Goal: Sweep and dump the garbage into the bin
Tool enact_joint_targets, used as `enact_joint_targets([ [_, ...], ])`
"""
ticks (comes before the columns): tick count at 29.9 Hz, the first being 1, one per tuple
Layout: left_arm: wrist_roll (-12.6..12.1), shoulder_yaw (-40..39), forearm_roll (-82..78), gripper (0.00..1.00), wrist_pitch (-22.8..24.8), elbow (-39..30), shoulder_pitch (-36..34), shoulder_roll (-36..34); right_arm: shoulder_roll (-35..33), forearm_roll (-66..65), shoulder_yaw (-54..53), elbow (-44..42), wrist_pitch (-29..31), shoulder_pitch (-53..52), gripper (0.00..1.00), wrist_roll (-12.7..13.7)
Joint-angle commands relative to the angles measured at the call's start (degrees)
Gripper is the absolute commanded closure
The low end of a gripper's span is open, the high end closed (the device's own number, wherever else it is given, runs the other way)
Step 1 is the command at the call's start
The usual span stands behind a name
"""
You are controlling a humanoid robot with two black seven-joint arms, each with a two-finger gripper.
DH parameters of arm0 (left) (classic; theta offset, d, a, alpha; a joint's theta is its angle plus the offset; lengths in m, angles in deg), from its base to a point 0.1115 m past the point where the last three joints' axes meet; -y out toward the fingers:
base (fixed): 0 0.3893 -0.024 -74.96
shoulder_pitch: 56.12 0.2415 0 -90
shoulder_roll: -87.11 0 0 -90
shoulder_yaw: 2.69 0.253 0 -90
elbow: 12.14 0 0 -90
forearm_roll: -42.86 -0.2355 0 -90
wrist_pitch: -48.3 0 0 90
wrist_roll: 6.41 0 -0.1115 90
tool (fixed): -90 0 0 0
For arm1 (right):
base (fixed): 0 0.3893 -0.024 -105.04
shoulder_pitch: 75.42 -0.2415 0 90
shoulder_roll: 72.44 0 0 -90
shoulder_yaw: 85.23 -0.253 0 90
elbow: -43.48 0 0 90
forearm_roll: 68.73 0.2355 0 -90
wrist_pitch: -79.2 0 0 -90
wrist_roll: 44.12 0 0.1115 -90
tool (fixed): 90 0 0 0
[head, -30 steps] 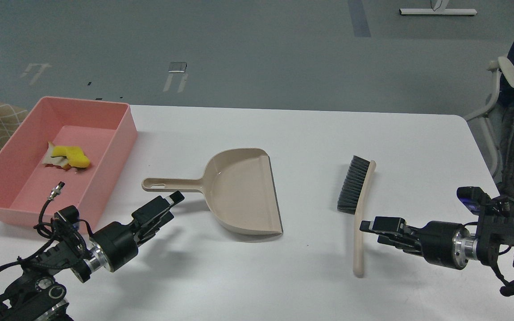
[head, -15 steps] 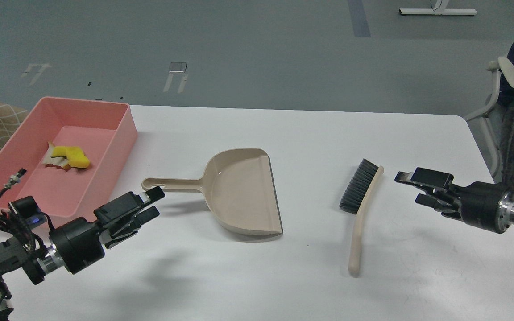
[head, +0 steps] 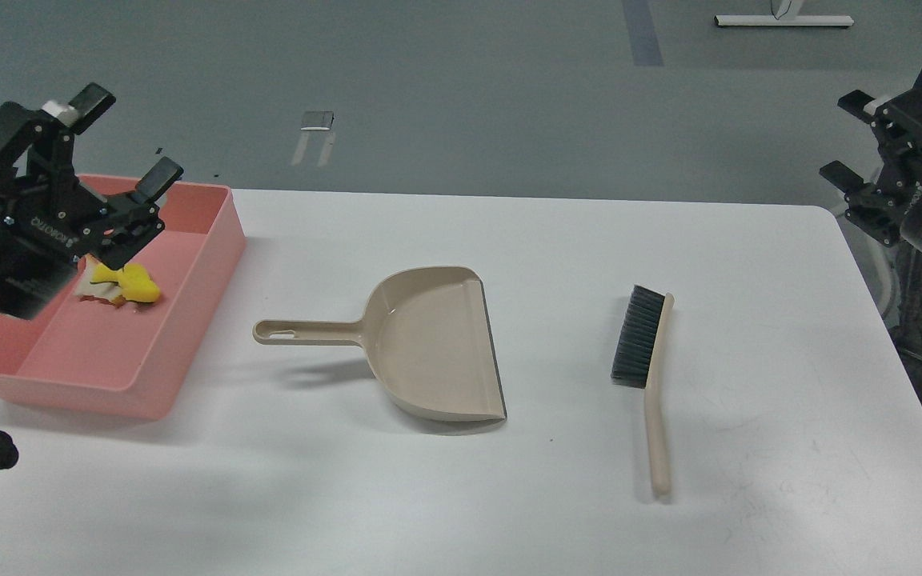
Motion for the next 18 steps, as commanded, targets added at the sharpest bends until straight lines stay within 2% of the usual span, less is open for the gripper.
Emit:
enact_joint_targets([
  [1,-3.01,0.34,0.77,0.02,-0.02,5.28,-6.78,4.19,4.87,0.0,-1.11,-4.71,0.0,-3.39,0.04,-0.8],
  [3,-5.03,2.0,0.77,0.02,-0.02,10.72,-13.09,9.62,8.81,0.09,-1.82,-8.04,-0.48,-5.58,0.04,-3.08],
  [6,-6.09,4.81,0.77,0.02,-0.24,16.43,-19.07,13.93,12.77,2.35,-2.87,-11.03,-0.49,-7.34,0.04,-4.84],
  [11,-6.1,11.05,0.68,0.02,-3.14,28.3,-27.69,21.93,18.84,9.31,-3.23,-16.57,-0.66,-9.36,0.03,-5.46],
  [12,-6.1,11.06,0.68,0.02,-3.14,28.32,-27.71,21.95,18.85,9.32,-3.23,-16.58,-0.66,-9.37,0.03,-5.46],
  [16,-5.92,13.87,0.42,0.02,-4.02,37.52,-33.14,26.42,21.31,9.32,-3.23,-18.34,-0.66,-9.37,0.03,-6.86],
  [18,-5.66,15.98,0.42,0.01,-6.04,42.28,-35.79,28.19,21.32,9.32,-3.31,-18.43,-0.66,-9.28,0.03,-7.48],
])
